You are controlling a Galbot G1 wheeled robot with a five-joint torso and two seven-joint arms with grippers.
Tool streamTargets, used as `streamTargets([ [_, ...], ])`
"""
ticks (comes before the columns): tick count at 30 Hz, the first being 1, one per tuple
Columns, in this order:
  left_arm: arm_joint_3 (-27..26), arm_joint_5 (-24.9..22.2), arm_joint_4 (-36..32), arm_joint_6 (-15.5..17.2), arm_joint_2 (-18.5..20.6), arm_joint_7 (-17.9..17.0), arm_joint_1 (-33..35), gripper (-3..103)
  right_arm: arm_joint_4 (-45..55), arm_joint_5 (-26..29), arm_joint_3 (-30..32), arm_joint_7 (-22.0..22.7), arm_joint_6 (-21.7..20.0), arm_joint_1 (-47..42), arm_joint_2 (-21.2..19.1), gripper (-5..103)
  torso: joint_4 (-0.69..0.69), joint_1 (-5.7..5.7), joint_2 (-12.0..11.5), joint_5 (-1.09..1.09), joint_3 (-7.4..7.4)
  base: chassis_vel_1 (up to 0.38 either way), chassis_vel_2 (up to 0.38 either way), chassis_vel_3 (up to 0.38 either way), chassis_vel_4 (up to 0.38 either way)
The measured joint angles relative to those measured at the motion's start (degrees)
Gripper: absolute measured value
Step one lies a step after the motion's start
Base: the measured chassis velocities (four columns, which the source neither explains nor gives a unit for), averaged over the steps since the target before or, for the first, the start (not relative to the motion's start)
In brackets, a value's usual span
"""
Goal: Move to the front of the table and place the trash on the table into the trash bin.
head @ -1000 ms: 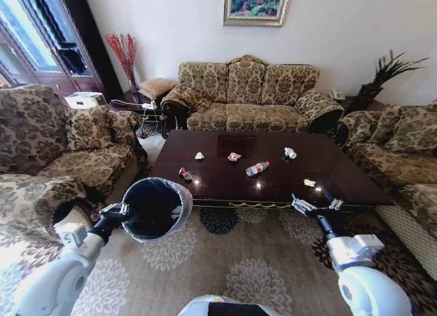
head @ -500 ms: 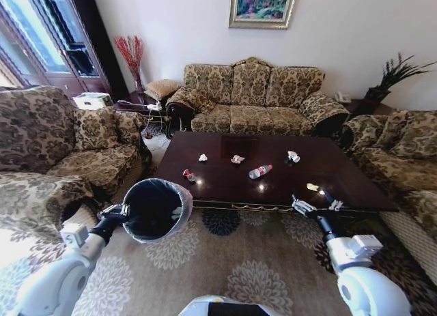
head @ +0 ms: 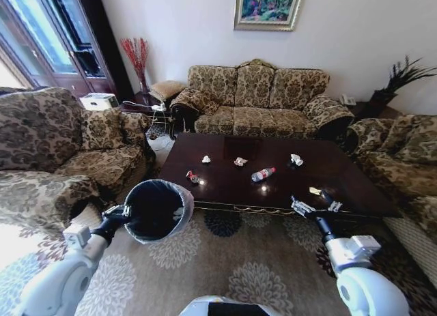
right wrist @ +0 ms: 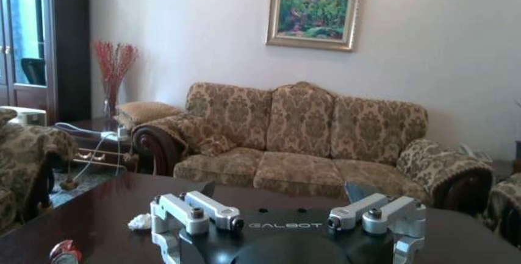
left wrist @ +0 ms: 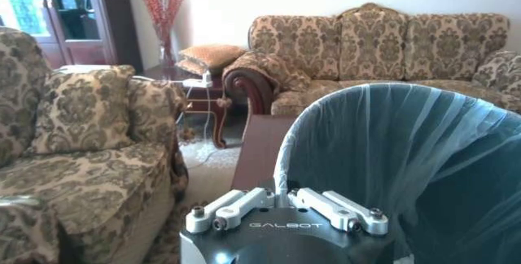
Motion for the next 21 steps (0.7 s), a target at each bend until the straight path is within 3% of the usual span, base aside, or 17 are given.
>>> streamTargets([
  [11,1.3,0.3,0.2,-0.1,0.1,-1.7,-0.4,2,0.1,-0.4,-0.1,0.0,-0.2,0.1,-0.4,100,-0.02,1.47,3.2,0.0,1.76,0.022,0.023,0.026,0.026],
  [16,2.3,0.4,0.9,-0.4,0.0,-4.8,-0.5,2,-0.1,-0.6,-0.2,0.1,-0.2,0.3,-0.2,100,0.01,2.25,4.9,0.0,2.6,0.0,0.0,0.0,0.0],
  [21,3.3,2.0,1.2,-3.3,-0.2,-7.4,-0.6,2,-0.5,-0.6,-0.1,-0.7,-0.8,0.7,-0.2,100,0.03,2.79,6.1,0.0,3.3,0.0,0.0,0.0,0.0],
])
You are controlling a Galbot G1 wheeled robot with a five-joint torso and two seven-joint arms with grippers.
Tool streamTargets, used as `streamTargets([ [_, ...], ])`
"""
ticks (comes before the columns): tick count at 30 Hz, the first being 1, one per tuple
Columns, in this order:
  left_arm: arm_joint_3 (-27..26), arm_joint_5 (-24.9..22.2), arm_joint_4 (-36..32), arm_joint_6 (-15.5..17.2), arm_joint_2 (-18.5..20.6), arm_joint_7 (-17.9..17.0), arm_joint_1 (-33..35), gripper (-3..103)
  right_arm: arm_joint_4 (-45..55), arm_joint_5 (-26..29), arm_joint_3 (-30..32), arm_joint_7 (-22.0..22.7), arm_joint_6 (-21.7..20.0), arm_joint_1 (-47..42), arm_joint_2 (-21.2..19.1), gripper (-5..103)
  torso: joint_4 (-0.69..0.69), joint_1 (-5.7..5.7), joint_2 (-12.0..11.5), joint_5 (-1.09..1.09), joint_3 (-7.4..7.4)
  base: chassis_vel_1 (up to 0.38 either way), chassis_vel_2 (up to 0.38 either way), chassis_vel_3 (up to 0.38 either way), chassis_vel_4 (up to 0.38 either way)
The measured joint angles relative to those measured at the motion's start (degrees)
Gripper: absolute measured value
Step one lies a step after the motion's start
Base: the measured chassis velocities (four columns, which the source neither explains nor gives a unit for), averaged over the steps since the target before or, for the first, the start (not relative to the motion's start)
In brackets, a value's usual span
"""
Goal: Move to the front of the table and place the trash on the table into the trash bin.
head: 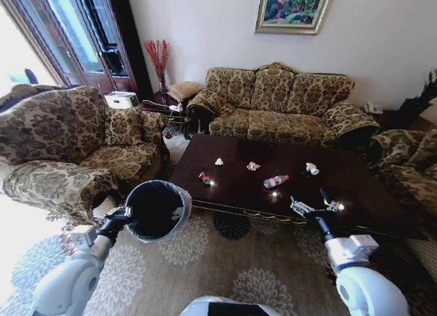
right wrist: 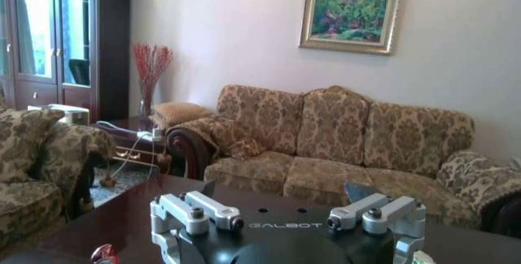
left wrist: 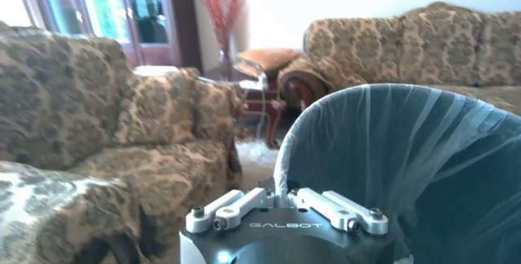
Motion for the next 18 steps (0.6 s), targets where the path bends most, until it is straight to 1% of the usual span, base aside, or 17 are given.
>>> streamTargets([
  [2,0.4,0.2,-0.5,-0.6,-0.1,-0.3,0.0,2,-0.3,0.2,0.1,-1.2,-0.1,0.0,0.3,100,-0.04,0.1,0.2,0.0,0.15,0.0,0.0,0.0,0.0],
  [9,1.5,1.0,-1.3,-1.0,-0.5,-0.8,0.2,2,-0.7,0.2,0.2,-2.4,0.0,-0.5,0.8,100,-0.03,0.05,0.2,0.01,0.11,0.0,0.0,0.0,0.0],
  [14,1.7,1.7,-1.4,-1.4,-0.7,-1.0,0.3,2,-0.7,0.1,0.5,-2.7,0.4,-1.2,1.1,100,-0.03,-0.03,0.0,0.0,0.02,-0.055,0.096,0.079,-0.061],
  [18,1.7,2.0,-1.6,-1.4,-0.7,-1.3,0.4,2,-0.7,-0.1,0.5,-3.1,0.5,-1.4,1.4,100,-0.02,-0.07,-0.1,0.0,-0.04,-0.136,0.153,0.148,-0.127],
])
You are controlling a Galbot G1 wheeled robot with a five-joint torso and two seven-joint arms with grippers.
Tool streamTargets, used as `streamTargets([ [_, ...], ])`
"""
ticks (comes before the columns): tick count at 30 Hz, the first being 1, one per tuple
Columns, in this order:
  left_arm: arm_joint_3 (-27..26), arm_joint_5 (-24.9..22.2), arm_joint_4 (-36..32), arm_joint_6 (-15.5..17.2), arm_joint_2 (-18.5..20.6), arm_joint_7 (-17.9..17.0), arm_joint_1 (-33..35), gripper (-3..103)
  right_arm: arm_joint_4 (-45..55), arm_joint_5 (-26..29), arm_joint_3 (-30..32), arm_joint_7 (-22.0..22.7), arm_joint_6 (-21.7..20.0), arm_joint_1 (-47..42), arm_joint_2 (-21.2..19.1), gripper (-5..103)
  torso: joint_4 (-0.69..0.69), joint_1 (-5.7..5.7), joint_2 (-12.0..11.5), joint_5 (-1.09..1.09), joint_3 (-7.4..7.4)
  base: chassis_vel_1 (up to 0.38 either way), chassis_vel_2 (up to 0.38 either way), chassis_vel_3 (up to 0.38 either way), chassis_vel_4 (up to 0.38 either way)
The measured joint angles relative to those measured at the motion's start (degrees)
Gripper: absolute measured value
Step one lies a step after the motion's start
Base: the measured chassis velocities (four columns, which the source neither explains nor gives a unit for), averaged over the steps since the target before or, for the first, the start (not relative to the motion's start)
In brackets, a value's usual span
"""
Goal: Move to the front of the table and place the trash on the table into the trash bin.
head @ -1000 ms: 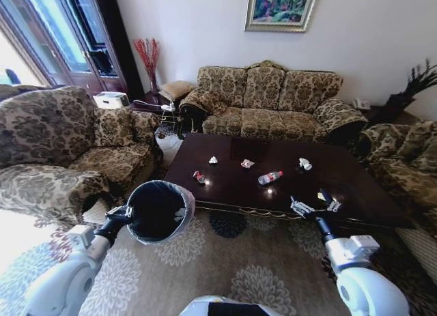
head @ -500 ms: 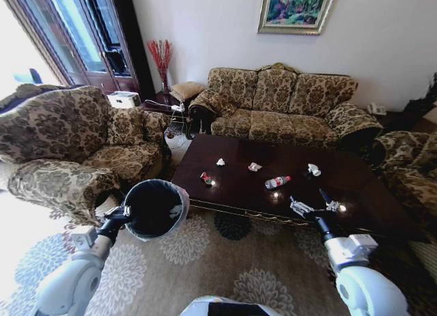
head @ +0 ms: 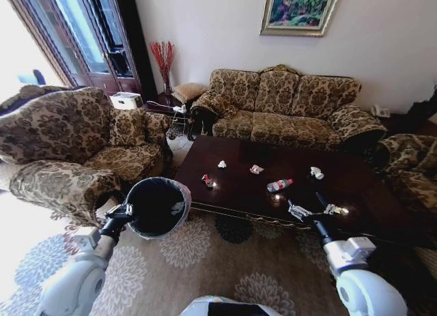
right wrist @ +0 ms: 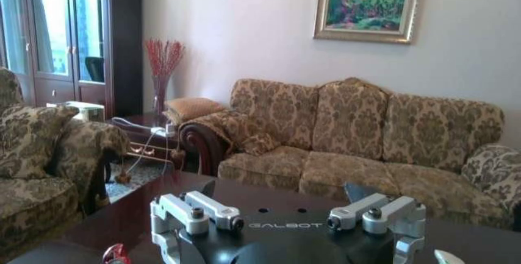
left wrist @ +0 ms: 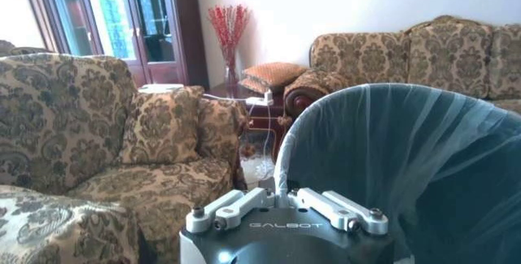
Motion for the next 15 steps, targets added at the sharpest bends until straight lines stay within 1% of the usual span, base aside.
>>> streamTargets([
  [4,0.1,0.3,-0.1,0.0,-0.2,-0.4,0.0,2,-0.2,0.0,-0.1,-0.2,0.0,0.0,0.2,100,0.01,-0.02,-0.1,0.01,-0.04,-0.177,0.189,0.202,-0.18],
  [7,0.4,0.3,0.0,0.0,-0.3,-0.6,-0.1,2,-1.2,-0.3,-0.3,-0.7,0.0,0.2,0.2,100,-0.02,-0.04,-0.2,0.0,-0.07,-0.201,0.169,0.184,-0.182],
  [9,0.6,0.3,0.1,0.0,-0.3,-0.6,-0.1,2,-1.5,-0.4,-0.3,-0.7,0.1,0.3,0.1,100,-0.03,-0.03,-0.2,0.0,-0.07,-0.194,0.138,0.156,-0.168],
  [10,0.9,0.3,0.2,0.1,-0.5,-0.7,-0.3,2,-2.0,-0.5,-0.4,-0.8,0.1,0.6,0.0,100,-0.01,-0.03,-0.2,0.01,-0.09,-0.154,0.152,0.156,-0.179],
  [13,1.5,0.3,0.2,0.4,-0.6,-1.2,-0.6,2,-2.5,-0.5,-0.4,-1.3,0.1,1.0,-0.2,100,-0.01,-0.09,-0.3,0.02,-0.13,-0.148,0.143,0.144,-0.163],
  [15,1.9,0.3,0.2,0.8,-0.7,-1.5,-0.7,2,-3.2,-0.7,-0.4,-1.6,0.1,1.1,-0.2,100,-0.02,-0.14,-0.3,-0.01,-0.16,-0.103,0.119,0.105,-0.08],
])
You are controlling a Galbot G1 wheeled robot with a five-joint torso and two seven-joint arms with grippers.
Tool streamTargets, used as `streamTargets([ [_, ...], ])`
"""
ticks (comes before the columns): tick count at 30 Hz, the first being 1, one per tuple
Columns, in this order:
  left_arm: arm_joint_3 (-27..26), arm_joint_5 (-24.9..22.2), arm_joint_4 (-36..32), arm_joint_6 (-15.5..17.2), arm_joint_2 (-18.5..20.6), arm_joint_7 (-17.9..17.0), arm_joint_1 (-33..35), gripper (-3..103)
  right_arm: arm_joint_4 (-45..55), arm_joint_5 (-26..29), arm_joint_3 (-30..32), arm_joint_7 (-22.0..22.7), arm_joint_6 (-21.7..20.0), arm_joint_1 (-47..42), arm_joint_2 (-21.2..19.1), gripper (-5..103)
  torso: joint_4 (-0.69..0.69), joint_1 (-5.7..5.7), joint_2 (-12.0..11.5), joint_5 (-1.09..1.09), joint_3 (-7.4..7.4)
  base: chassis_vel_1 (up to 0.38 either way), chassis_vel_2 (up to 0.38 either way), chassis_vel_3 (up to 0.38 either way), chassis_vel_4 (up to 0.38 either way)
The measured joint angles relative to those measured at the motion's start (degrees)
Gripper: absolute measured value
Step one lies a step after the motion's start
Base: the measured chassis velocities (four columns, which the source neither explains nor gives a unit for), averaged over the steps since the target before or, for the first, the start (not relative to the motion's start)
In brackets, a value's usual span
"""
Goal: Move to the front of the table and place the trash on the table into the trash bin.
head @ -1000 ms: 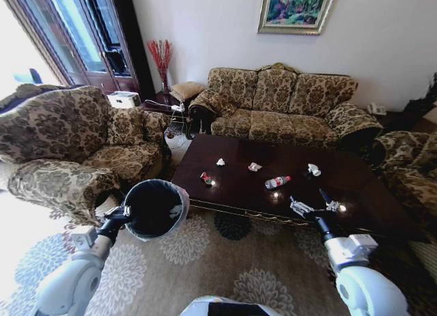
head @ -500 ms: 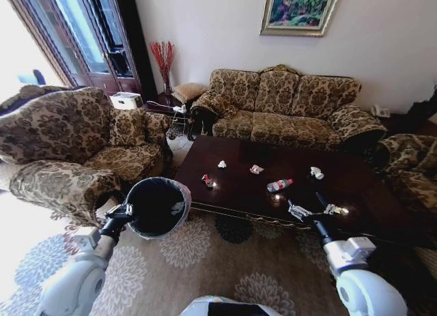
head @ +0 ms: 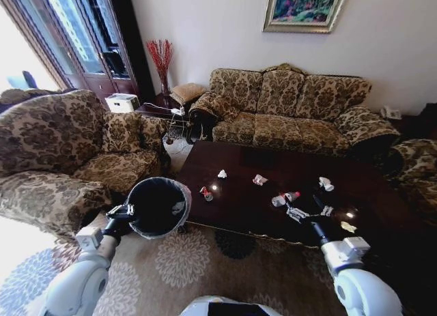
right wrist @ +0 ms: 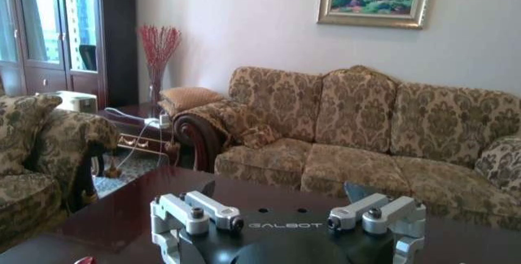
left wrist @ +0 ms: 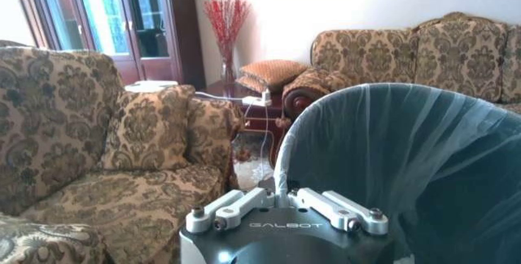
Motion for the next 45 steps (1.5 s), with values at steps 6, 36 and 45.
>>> streamTargets([
  [6,0.1,0.1,0.0,0.2,-0.1,0.0,0.0,2,-1.1,-0.3,0.0,-0.6,0.4,0.1,0.3,100,0.02,-0.03,0.0,0.01,-0.03,-0.036,0.103,0.091,-0.038],
  [36,0.1,1.1,1.1,-0.9,-0.6,-0.2,0.2,2,-2.9,-1.9,-0.4,-2.3,0.8,0.7,0.9,100,0.0,-0.06,-0.2,0.02,-0.1,-0.088,0.147,0.147,-0.082],
  [45,0.0,1.1,1.8,-1.7,-1.2,-0.2,0.4,2,-3.2,-3.8,-1.4,-3.0,0.7,1.0,0.5,100,0.01,-0.03,-0.2,0.01,-0.1,-0.113,0.109,0.123,-0.104],
])
